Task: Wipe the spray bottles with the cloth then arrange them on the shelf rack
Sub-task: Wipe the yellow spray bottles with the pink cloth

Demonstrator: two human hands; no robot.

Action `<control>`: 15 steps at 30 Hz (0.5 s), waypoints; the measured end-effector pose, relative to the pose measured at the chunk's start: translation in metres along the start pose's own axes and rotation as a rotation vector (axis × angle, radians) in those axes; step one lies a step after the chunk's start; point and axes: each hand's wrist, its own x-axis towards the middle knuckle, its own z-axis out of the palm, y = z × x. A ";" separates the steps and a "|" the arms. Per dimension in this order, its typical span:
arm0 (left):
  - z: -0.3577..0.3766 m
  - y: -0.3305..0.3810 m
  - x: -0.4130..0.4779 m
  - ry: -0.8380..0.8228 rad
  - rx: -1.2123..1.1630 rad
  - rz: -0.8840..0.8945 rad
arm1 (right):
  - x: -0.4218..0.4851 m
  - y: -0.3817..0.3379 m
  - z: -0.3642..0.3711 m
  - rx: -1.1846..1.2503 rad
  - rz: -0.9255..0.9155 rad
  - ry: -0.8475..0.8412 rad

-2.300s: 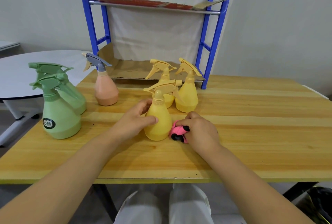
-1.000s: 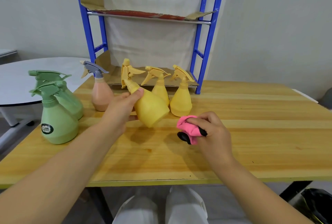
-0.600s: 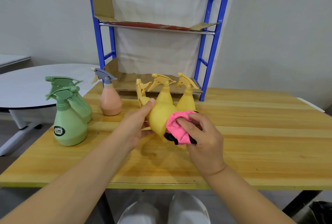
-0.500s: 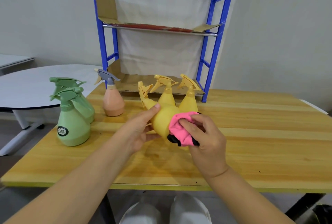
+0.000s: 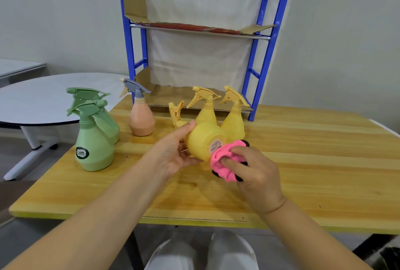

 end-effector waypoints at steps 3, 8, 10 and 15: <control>-0.001 -0.002 0.000 -0.005 0.037 -0.025 | 0.010 0.007 -0.005 -0.005 0.051 0.025; 0.003 -0.011 0.003 -0.005 0.066 -0.047 | 0.033 -0.004 -0.007 0.045 0.041 0.080; 0.002 -0.011 0.003 0.009 0.073 -0.042 | 0.031 -0.011 -0.004 0.057 0.004 0.068; -0.009 -0.001 0.000 0.092 0.050 0.020 | 0.004 -0.007 0.007 0.049 -0.084 -0.060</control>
